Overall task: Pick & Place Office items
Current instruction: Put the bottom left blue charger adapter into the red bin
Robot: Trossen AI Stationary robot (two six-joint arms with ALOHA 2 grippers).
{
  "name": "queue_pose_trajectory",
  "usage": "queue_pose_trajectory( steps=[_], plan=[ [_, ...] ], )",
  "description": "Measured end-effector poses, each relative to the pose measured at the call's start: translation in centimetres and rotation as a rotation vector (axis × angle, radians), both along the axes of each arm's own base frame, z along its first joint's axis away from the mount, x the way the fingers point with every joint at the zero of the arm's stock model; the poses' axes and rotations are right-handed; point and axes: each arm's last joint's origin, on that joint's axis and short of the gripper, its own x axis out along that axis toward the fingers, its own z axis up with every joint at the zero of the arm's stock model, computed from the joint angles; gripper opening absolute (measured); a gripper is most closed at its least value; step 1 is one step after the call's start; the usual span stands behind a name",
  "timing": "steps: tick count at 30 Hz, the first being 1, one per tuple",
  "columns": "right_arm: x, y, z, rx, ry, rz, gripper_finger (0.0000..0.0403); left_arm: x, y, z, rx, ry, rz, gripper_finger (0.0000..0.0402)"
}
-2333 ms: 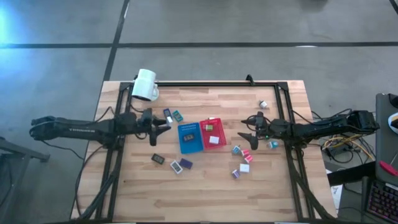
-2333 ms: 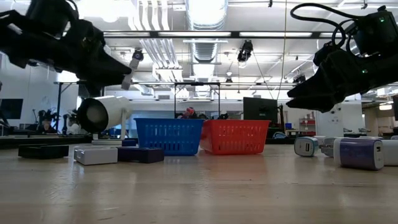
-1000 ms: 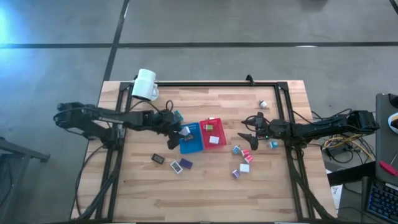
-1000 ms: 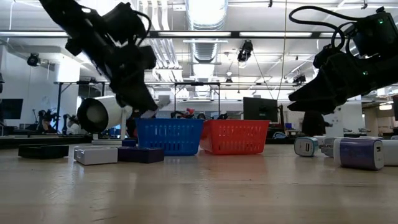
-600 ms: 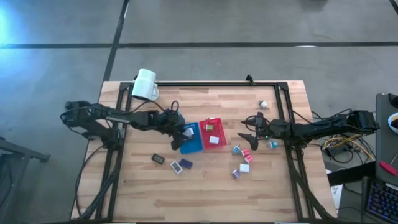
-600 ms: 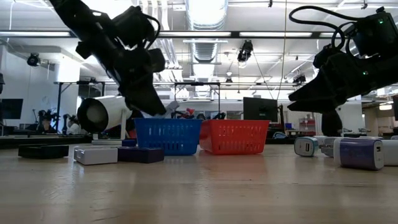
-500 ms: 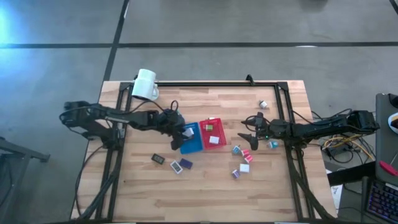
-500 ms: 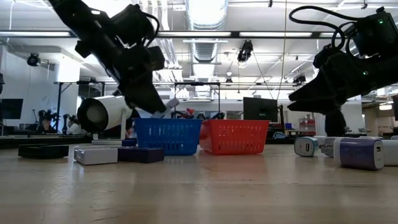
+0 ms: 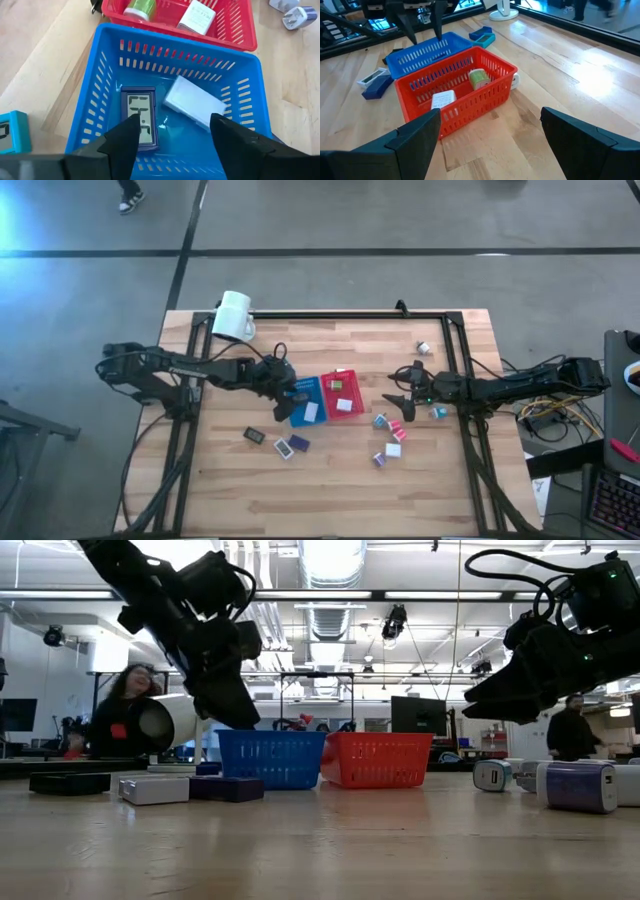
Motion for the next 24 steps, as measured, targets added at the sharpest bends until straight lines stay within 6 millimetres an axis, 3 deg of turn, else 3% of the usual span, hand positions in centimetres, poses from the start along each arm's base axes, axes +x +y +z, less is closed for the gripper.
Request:
queue_pose_trajectory(
  steps=[6, 11, 18, 21, 24],
  plan=[
    [0.1, 0.3, 0.0, 0.074, -0.014, 0.077, 0.0336, 0.1, 0.0, 0.9, -0.015, -0.033, -0.016, 0.0251],
    [0.1, 0.3, 0.0, 0.089, -0.017, 0.081, 0.0336, -0.6, -0.2, 3.6, -0.028, -0.065, -0.037, 0.0250],
    [0.0, 0.3, -0.3, 0.093, 0.011, 0.079, 0.0336, -5.3, -1.3, 7.6, 0.050, -0.149, 0.016, 0.0250],
    [-0.1, 0.3, -0.6, 0.106, 0.047, 0.072, 0.0336, -7.5, -2.2, 7.3, 0.097, -0.229, 0.043, 0.0250],
    [-0.3, 0.3, -1.0, 0.127, 0.083, 0.066, 0.0336, -9.3, -3.1, 5.5, 0.078, -0.314, 0.053, 0.0250]
  ],
)
